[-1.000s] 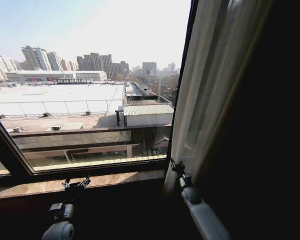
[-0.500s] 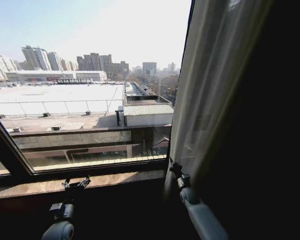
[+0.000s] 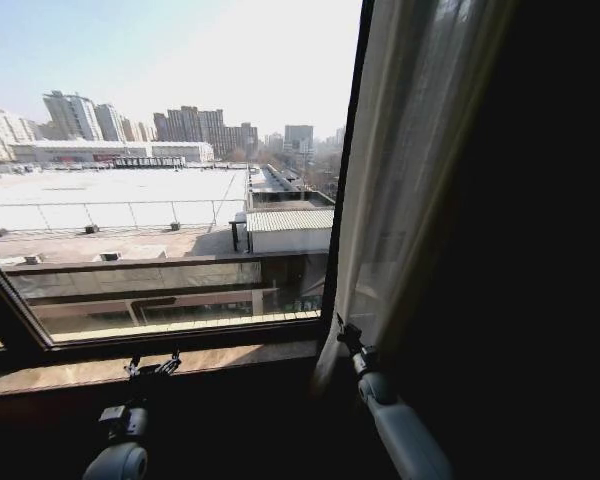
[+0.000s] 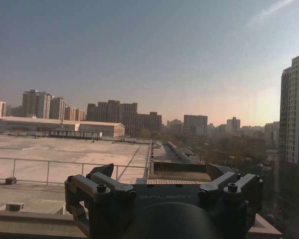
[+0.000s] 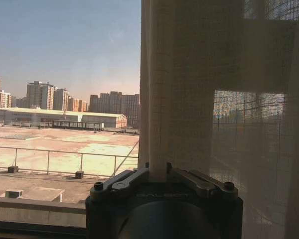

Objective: Open the curtains by pulling them apart, changing their state from closed to fully open.

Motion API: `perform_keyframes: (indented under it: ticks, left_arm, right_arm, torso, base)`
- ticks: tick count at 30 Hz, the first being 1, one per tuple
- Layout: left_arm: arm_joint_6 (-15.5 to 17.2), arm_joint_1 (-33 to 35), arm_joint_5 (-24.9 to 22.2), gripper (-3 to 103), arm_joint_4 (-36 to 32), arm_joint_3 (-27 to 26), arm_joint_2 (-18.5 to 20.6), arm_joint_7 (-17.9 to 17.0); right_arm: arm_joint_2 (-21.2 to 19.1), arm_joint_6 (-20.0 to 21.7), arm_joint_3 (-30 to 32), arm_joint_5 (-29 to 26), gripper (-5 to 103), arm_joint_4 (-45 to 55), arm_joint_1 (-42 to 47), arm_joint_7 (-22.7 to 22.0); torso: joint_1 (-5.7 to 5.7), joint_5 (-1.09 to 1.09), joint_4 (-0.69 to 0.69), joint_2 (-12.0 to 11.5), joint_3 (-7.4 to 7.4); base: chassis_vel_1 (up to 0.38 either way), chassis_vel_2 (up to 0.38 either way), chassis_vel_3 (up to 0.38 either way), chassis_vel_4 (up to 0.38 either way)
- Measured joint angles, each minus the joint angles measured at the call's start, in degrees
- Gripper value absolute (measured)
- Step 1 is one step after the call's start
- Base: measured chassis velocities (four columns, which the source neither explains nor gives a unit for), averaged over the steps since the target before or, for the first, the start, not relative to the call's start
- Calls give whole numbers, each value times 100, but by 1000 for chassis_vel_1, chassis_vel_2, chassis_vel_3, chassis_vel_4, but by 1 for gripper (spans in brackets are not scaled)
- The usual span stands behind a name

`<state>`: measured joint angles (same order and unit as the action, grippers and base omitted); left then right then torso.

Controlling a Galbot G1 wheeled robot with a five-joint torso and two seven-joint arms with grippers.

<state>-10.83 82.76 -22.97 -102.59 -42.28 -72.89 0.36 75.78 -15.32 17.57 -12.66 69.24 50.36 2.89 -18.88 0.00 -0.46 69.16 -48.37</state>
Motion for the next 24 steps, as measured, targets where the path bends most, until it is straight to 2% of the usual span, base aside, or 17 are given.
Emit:
perform_keyframes:
  ticks: [17, 21, 24]
  left_arm:
    - [0, 1, 0, 100, -1, 2, -1, 0]
    - [0, 0, 0, 100, -1, 3, -1, 3]
    - [0, 0, 0, 100, -1, 2, -1, 3]
  right_arm:
    - [6, -277, -11, 199, 0, -192, -77, 68]
    - [-38, -337, -38, 701, 0, -196, -36, 69]
    - [-44, -346, -32, 829, 0, -204, -1, 35]
  torso:
    - [-1, -1, -1, 0, 0]
    - [0, 2, -3, 0, 0]
    - [0, 1, -2, 0, 0]
  base:
    - [-320, -302, 323, 315]
    - [-118, -176, 148, 119]
    - [-1, -51, 19, 20]
